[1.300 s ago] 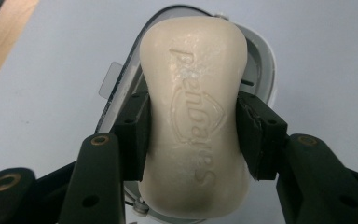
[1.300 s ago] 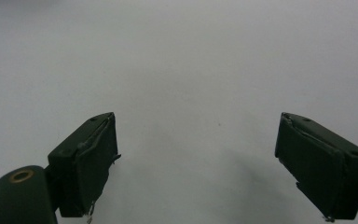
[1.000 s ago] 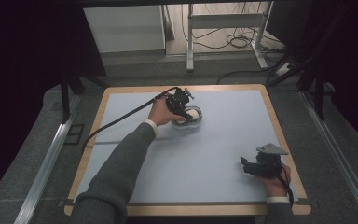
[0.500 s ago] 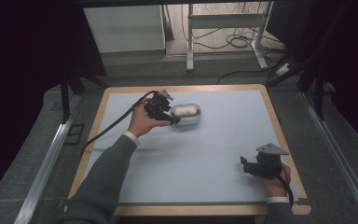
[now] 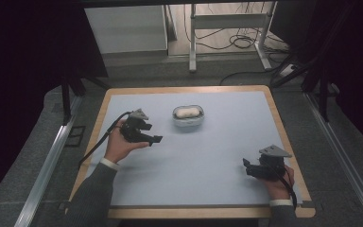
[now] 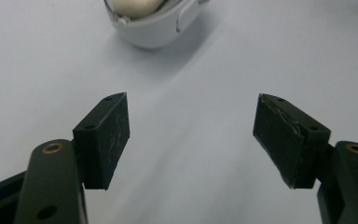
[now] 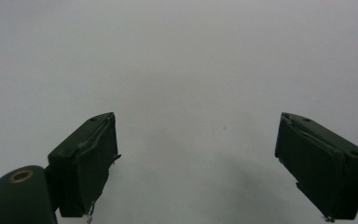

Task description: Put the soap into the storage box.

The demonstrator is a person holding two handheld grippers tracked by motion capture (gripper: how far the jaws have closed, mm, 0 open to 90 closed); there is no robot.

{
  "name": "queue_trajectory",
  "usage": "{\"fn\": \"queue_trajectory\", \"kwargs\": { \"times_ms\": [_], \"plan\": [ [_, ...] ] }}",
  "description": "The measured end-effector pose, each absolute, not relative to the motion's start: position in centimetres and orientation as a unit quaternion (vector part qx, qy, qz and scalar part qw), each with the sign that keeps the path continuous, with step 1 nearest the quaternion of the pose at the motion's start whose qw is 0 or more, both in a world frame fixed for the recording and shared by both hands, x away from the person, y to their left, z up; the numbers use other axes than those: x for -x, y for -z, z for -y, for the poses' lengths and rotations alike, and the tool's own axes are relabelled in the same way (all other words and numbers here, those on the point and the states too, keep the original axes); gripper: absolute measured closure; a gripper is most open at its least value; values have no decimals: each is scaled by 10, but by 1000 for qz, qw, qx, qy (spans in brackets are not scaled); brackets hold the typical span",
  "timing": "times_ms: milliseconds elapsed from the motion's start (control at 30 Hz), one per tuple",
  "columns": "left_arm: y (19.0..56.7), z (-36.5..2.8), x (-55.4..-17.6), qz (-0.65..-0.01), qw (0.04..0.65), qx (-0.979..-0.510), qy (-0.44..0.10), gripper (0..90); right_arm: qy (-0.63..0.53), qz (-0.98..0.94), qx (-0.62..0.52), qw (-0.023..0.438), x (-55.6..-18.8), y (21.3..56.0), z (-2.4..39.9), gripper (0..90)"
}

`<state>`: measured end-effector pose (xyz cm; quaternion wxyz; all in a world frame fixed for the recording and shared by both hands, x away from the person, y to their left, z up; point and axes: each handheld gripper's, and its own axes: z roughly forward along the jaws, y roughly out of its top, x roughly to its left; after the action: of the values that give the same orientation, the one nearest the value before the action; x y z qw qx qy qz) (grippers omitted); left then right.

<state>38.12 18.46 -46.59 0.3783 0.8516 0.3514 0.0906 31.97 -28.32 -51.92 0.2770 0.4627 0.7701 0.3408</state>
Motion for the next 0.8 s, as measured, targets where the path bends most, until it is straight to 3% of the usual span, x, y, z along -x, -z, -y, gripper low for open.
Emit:
{"fn": "queue_trajectory", "kwargs": {
  "times_ms": [567, 800],
  "plan": [
    [524, -227, -320, -394, 365, -837, -101, 257, -338, -771, -461, 282, -319, 519, 282, 127],
    [525, -239, -315, -405, 375, -828, -102, 257, -338, -768, -460, 290, -320, 518, 282, 137]
  ]
}}
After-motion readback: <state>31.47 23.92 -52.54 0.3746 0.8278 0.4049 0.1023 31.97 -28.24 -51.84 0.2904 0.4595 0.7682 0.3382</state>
